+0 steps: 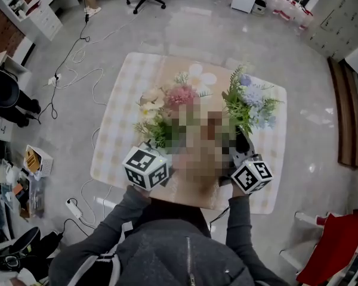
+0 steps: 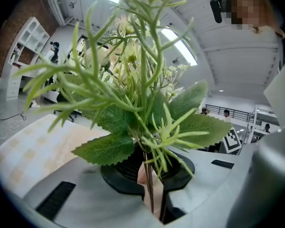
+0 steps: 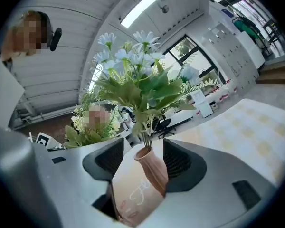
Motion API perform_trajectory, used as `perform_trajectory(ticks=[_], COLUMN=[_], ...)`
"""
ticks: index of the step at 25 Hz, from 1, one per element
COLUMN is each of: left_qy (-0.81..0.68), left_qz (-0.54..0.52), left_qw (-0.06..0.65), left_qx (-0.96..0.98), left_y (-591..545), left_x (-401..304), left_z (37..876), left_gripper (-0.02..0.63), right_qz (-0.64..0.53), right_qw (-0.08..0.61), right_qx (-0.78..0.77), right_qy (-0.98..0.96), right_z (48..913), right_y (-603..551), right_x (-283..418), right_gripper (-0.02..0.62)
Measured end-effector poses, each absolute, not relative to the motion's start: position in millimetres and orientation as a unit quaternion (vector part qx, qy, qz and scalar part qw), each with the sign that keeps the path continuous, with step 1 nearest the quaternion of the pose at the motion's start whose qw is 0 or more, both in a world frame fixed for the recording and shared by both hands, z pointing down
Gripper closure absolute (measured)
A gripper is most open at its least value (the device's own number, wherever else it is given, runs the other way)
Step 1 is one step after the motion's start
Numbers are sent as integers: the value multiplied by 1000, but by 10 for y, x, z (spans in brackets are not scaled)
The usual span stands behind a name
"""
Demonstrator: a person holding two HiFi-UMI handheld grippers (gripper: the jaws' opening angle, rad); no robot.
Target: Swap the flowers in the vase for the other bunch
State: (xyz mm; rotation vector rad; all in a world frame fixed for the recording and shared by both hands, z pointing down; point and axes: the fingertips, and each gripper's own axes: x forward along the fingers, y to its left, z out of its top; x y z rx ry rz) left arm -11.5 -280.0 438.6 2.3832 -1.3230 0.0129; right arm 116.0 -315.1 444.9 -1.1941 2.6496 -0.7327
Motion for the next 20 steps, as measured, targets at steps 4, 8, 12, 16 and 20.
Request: perform_trajectory(ticks=[4, 8, 12, 16, 20], left_qy=[-465, -463, -463, -463, -460], left_qz=[13, 22, 29, 32, 35], left_qw=[207, 211, 213, 212, 214], left_qx=[860, 860, 860, 860, 861], left_y=[-2805, -2850, -2918, -2978, -2998], left_x=[-97, -109, -138, -167, -150], left_z=[4365, 4407, 4456, 4457, 4473], left_gripper=[563, 563, 562, 562, 563], right_qz=[-251, -257, -263, -251, -250], right_qw=[88, 86, 118, 146, 153], right_qx=[-354, -341, -330, -299, -292], right_qy=[897, 900, 899, 909, 910], right_z=[4454, 4544, 4543, 4425, 4378], right_y=[-3239, -3362, -3481, -3518, -3567], right_x=[1169, 1092, 1035, 973, 947], right_gripper=[374, 374, 374, 376, 376])
